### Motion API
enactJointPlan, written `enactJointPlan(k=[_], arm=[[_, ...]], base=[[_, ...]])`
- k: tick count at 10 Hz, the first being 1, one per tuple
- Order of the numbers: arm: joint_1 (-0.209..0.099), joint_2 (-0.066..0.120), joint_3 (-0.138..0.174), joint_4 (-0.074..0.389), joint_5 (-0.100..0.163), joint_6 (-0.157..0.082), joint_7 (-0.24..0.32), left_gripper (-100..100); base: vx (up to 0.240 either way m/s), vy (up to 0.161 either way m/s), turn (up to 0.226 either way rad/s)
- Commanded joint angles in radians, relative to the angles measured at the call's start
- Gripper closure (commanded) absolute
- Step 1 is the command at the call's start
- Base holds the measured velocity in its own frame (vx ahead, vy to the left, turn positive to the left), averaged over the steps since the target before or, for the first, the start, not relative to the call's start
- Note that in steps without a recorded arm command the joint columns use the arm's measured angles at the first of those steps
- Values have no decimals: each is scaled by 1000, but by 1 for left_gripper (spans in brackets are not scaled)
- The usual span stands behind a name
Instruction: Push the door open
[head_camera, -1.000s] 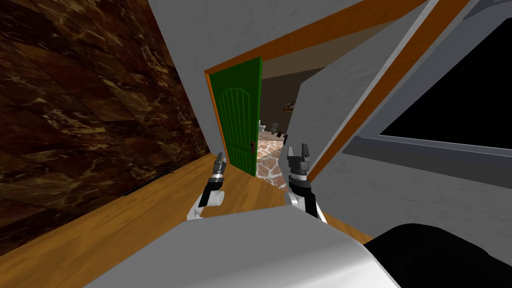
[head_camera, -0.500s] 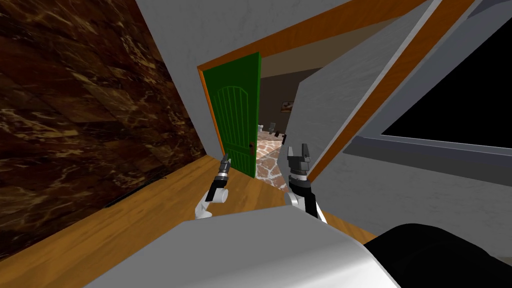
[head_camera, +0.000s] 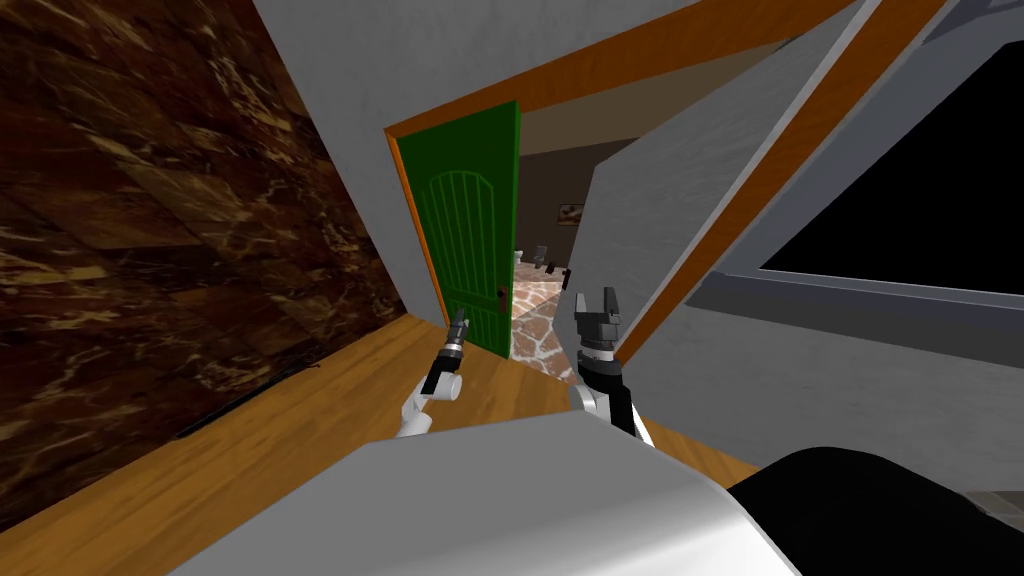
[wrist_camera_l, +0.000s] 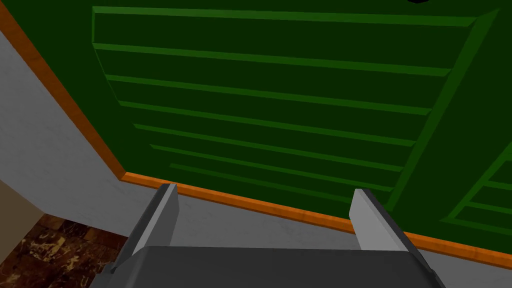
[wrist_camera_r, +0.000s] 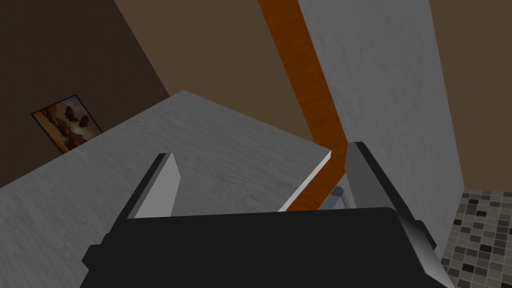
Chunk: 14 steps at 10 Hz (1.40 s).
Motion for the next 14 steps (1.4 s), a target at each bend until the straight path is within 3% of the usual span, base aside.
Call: enactJointPlan(k=[1, 3, 12, 14], arm=[[-33, -7, -12, 50, 9, 6, -2, -100], [-51, -9, -20, 84, 14, 9, -3, -100], [-199, -39, -82, 322, 60, 39, -7, -100], [-213, -43, -88, 345, 65, 42, -7, -100]], base=[[92, 41, -72], [80, 49, -55], [77, 57, -77], [49, 33, -27]])
